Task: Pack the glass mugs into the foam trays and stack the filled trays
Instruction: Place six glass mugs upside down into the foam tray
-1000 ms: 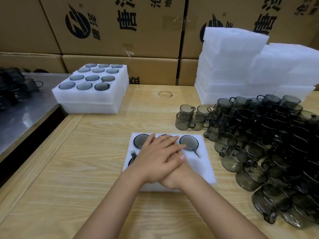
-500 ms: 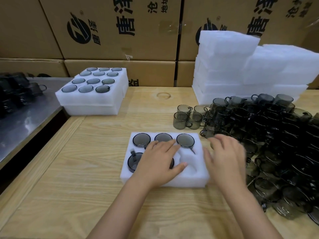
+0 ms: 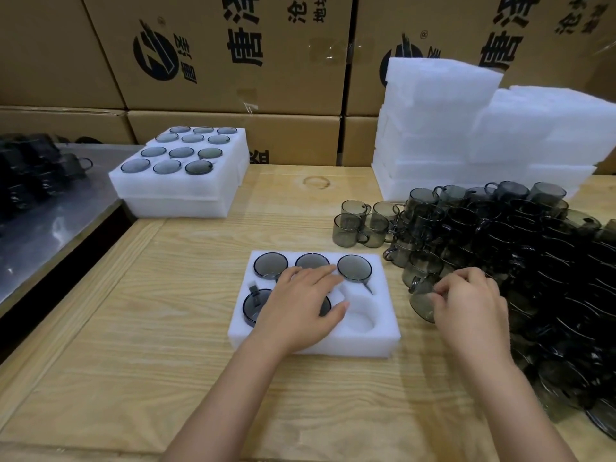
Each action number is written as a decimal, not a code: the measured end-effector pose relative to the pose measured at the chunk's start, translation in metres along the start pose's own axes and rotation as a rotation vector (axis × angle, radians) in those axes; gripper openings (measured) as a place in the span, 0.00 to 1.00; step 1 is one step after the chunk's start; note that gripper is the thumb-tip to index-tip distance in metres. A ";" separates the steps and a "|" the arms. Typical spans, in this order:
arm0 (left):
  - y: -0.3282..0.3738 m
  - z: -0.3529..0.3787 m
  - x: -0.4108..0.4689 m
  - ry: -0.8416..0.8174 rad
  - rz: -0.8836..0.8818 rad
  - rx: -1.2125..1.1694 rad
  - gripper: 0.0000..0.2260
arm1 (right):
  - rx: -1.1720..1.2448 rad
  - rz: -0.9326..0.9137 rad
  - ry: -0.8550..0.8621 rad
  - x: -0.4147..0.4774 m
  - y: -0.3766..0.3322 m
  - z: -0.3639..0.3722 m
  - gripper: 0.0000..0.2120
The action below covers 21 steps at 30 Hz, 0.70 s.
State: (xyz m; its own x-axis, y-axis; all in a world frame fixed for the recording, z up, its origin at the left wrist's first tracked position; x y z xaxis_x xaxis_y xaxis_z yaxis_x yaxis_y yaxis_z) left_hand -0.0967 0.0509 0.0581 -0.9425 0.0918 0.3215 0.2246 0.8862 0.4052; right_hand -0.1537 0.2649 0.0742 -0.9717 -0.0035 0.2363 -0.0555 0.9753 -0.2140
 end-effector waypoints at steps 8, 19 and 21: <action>0.002 -0.023 0.002 0.120 -0.033 -0.378 0.21 | 0.455 -0.165 0.078 -0.014 -0.024 -0.053 0.05; 0.018 -0.003 0.010 0.056 -0.140 -0.592 0.22 | 0.755 -0.324 -0.191 -0.022 -0.063 -0.024 0.10; 0.023 -0.004 0.008 0.039 -0.087 -0.468 0.21 | 0.749 -0.311 -0.256 -0.022 -0.066 -0.013 0.10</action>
State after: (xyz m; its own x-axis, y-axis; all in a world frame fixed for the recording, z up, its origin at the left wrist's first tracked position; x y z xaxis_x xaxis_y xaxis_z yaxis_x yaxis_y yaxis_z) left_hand -0.0982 0.0707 0.0733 -0.9547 0.0013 0.2976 0.2413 0.5889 0.7714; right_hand -0.1254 0.2037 0.0957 -0.9042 -0.3848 0.1854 -0.3779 0.5186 -0.7670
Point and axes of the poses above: each hand's wrist, its own x-axis towards the middle knuckle, its own z-axis out of the palm, y = z × x, the point moved 10 cm from there along x, towards the middle knuckle, and after that the axes turned 6 degrees about -x, right-handed, at the moved point
